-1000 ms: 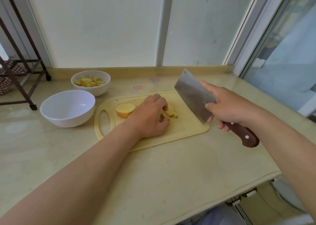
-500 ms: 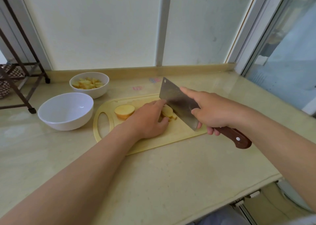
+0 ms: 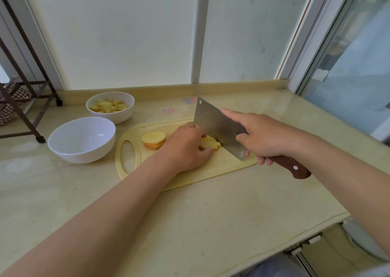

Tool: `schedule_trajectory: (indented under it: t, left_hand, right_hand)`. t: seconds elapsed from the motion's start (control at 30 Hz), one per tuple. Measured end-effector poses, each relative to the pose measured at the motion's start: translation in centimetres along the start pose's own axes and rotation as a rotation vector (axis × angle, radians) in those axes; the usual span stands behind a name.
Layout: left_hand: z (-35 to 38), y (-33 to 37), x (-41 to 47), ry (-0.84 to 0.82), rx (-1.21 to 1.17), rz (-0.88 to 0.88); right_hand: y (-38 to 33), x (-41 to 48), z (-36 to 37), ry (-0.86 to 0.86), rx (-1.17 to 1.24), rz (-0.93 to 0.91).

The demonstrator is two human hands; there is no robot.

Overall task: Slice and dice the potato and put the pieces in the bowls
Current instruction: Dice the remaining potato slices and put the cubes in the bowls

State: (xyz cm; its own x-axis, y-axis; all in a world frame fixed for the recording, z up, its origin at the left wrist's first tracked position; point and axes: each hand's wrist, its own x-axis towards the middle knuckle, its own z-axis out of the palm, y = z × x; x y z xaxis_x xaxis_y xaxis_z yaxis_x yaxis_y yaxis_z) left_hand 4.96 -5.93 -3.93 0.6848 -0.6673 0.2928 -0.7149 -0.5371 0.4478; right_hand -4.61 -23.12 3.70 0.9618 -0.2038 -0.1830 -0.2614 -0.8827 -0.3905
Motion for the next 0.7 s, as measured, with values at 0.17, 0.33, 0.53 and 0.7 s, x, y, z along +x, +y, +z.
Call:
schedule_trajectory:
  t: [0.17, 0.33, 0.53, 0.7]
  left_hand:
    - [-0.1, 0.0, -0.1, -0.01, -0.008, -0.002]
    - [0.0, -0.2, -0.1, -0.042, 0.028, 0.044]
    - [0.5, 0.6, 0.0, 0.0, 0.038, 0.015]
    - [0.0, 0.8, -0.3, 0.057, -0.096, -0.131]
  right_hand:
    - [0.2, 0.2, -0.2, -0.009, 0.006, -0.013]
    - [0.2, 0.0, -0.1, 0.003, 0.02, -0.001]
    - [-0.1, 0.0, 0.2, 0.024, 0.022, -0.004]
    - [0.3, 0.0, -0.8, 0.103, 0.177, -0.027]
